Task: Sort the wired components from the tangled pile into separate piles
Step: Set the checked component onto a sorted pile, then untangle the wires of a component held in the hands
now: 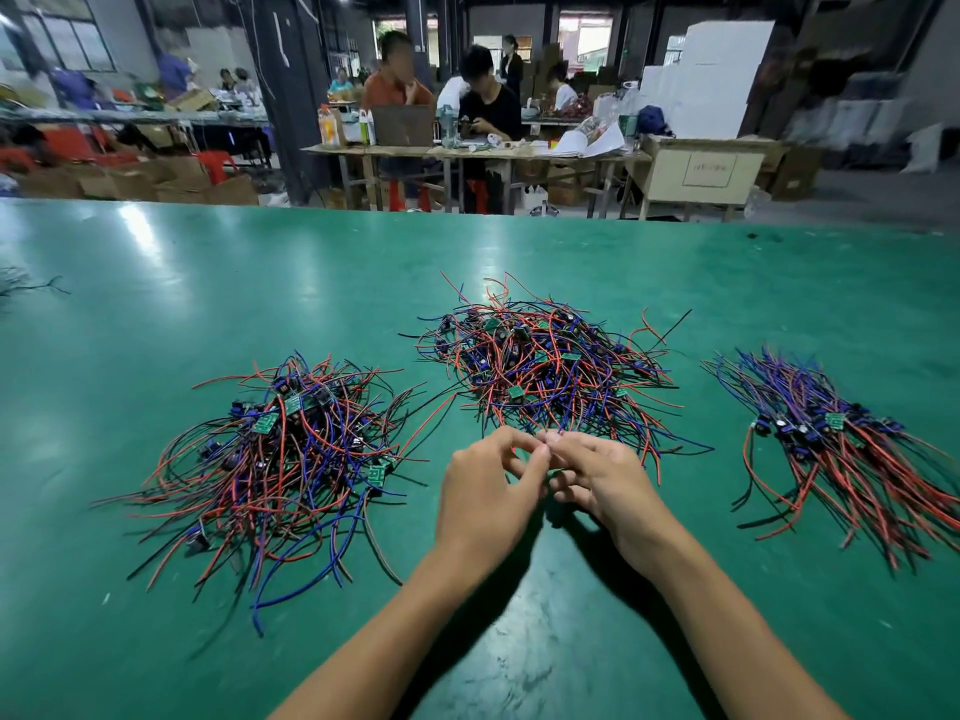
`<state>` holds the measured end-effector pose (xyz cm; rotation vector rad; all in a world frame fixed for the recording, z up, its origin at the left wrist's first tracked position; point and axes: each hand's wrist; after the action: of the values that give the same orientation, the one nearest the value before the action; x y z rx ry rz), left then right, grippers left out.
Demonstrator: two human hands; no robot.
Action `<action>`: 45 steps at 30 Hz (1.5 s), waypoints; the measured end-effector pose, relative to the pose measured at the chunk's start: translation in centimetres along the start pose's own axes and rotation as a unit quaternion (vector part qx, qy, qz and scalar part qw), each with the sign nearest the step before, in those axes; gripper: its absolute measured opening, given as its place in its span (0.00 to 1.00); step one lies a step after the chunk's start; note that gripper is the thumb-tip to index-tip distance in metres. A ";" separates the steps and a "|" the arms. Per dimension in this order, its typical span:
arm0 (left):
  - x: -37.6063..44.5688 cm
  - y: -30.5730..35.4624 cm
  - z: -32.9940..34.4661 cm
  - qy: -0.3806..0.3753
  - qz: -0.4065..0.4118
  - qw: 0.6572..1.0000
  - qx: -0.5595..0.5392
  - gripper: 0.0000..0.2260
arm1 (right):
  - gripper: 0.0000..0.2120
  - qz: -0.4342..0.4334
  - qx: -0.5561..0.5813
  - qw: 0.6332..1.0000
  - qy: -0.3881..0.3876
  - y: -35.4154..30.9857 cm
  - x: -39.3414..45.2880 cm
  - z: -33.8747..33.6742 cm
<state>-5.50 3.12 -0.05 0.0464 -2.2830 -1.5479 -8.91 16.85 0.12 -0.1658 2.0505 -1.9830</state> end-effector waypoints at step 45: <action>7.8 0.0 -4.8 -0.030 -0.024 0.887 0.460 0.15 | 0.09 -0.018 -0.111 0.991 -0.071 -0.5 -0.9 1.6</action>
<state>-11.16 -3.02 3.79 0.3050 -2.8563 -0.3498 -7.69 15.55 0.70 -0.3795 2.1831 -1.7047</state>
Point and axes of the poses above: each hand's wrist, its own x-axis towards the middle knuckle, its own z-axis out of the palm, y = z × x, and after that the axes turned 12 degrees about -x, right-handed
